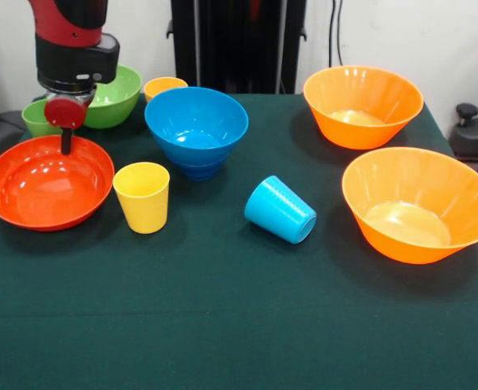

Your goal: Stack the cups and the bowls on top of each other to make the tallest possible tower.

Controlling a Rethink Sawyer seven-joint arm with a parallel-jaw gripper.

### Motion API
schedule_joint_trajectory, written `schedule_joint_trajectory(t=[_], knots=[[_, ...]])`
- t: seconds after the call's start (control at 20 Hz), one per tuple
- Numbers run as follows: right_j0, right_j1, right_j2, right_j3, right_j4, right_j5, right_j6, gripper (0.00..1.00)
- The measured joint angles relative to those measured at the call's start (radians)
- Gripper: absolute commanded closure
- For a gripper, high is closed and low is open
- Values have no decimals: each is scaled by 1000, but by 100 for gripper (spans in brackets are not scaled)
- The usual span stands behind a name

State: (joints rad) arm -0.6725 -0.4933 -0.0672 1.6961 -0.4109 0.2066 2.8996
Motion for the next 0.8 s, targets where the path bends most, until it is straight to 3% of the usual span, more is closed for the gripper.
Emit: schedule_joint_trajectory(t=[0.8], knots=[[-44,-107,49,1,0,69,0,100]])
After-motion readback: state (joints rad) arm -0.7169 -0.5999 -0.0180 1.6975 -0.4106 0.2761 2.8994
